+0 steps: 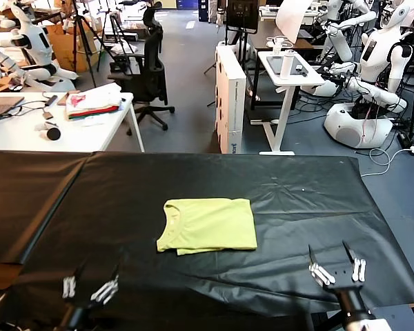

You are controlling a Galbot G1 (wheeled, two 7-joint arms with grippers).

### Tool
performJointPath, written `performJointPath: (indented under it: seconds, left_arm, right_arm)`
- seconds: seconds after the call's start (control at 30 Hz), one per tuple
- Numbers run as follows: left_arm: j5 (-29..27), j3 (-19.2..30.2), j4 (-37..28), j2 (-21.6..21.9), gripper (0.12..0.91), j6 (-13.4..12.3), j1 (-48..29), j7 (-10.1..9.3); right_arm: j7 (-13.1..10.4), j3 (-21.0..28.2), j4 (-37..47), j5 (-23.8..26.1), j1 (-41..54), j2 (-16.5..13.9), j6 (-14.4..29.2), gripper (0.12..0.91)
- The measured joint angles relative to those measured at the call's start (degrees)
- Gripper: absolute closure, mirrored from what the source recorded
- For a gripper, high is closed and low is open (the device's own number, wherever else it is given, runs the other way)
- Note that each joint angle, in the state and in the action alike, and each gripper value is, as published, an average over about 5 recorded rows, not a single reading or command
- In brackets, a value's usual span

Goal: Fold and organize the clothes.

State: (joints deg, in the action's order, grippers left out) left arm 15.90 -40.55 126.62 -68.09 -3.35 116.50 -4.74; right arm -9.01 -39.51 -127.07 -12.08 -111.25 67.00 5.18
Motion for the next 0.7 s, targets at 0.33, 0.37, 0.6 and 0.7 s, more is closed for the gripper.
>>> performJointPath:
  seconds: [0.33, 0.37, 0.6, 0.7]
  left_arm:
    - [1.5, -0.3, 1.1, -0.4, 0.123, 0.8, 5.3, -1.07]
    - [1.5, -0.3, 1.2, -0.5, 0.123, 0.8, 5.5, -1.01]
    - [2.5, -1.3, 1.9, -0.2, 0.123, 0.5, 7.0, 0.28]
    - [3.1, -1.4, 1.8, -0.1, 0.123, 0.7, 6.7, 0.59]
  right_arm:
    - [0.3, -0.2, -1.0, 0.0, -4.3, 0.9, -0.2, 0.118]
    - [0.4, -0.2, -1.0, -0.1, -4.5, 0.9, -0.2, 0.118]
    - [0.8, 0.3, -0.9, -0.5, -5.0, 1.0, -0.1, 0.118]
    - [1.0, 0.6, -0.9, -0.5, -5.1, 1.3, 0.0, 0.118]
